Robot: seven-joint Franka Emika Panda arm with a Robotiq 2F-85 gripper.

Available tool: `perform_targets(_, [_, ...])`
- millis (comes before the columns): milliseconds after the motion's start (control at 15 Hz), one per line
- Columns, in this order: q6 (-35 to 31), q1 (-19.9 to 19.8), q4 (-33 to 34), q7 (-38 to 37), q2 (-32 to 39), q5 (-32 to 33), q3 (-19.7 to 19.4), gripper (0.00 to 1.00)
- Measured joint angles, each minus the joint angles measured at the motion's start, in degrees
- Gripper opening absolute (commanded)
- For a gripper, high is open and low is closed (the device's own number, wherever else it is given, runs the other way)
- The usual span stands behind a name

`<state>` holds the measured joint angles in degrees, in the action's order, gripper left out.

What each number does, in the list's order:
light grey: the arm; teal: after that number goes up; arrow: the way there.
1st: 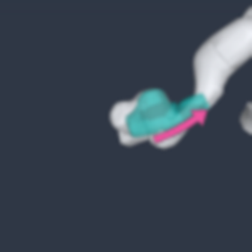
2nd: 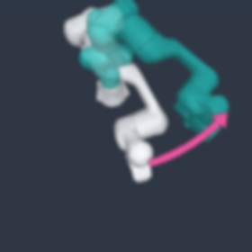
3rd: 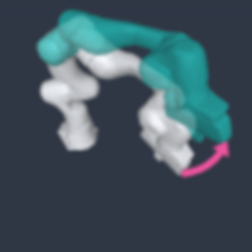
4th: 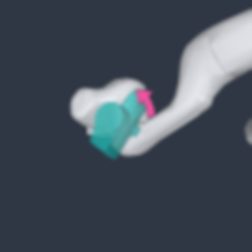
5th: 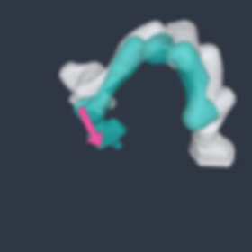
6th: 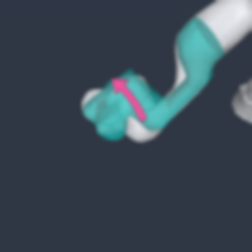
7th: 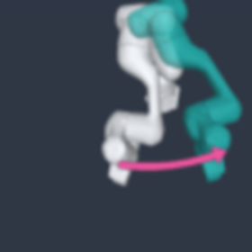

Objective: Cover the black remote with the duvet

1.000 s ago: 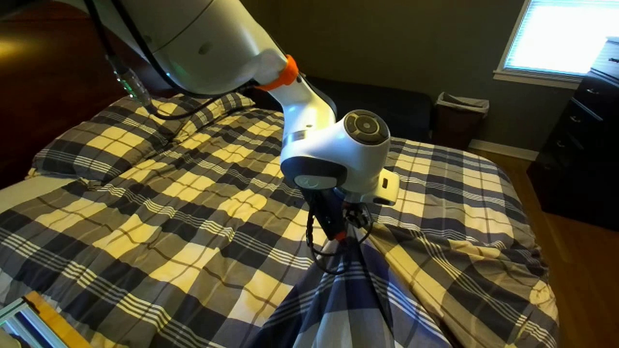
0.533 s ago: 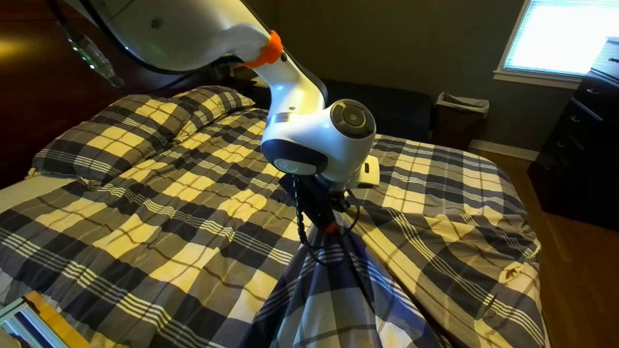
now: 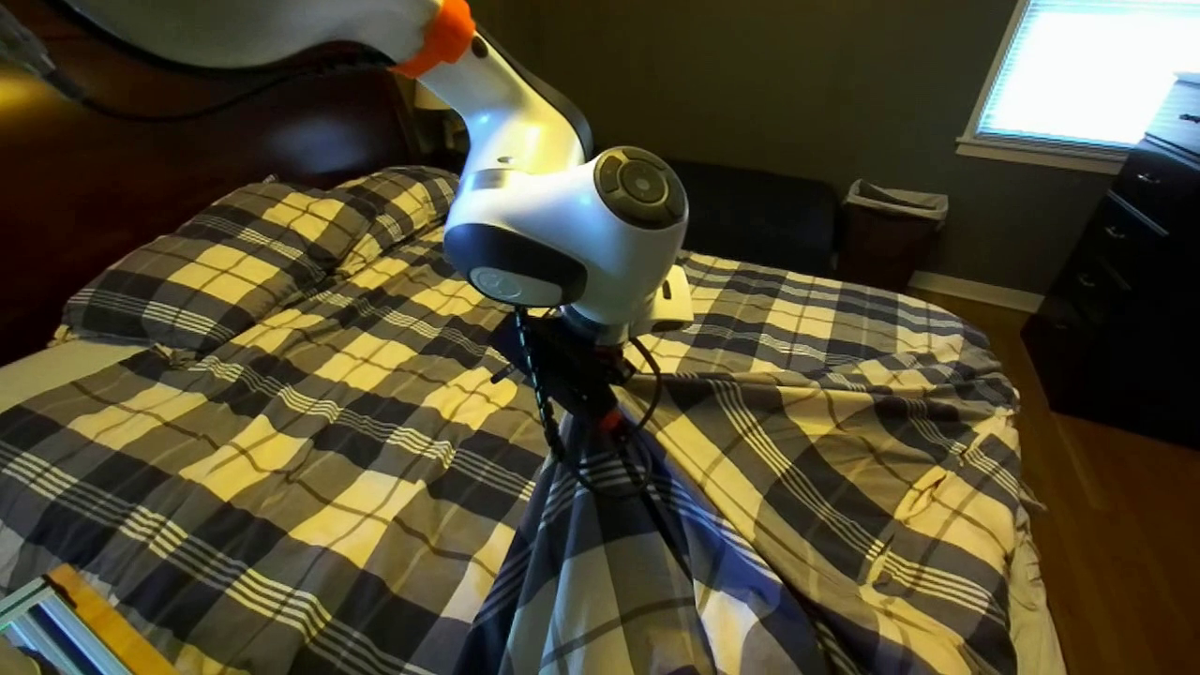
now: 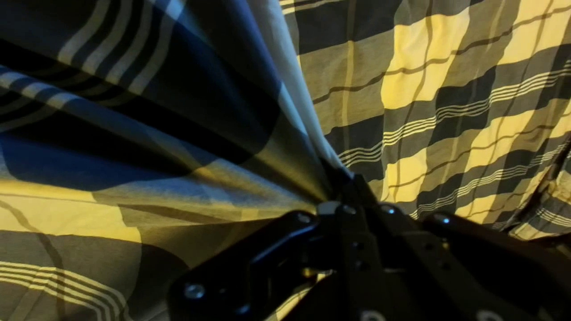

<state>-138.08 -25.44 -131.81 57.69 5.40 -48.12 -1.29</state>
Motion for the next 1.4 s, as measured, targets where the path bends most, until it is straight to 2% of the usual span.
perform_targets(200, [0.0,3.8,-1.4,0.1,-1.6,0.1,-2.4,0.0])
perform_targets(267, [0.0,4.8,-1.6,0.1,-1.8,0.2,-3.0,0.26])
perform_targets(333, [0.0,5.6,-1.8,0.1,-1.8,0.2,-3.5,0.26])
perform_targets(467, [0.0,6.9,-1.9,0.0,-1.9,0.2,-4.3,0.4])
perform_targets(1000, [-0.1,8.8,-2.5,-1.9,-2.1,1.1,-6.8,0.99])
perform_targets(1400, [-2.5,8.4,-3.3,-5.3,-2.2,7.9,-10.9,1.0])
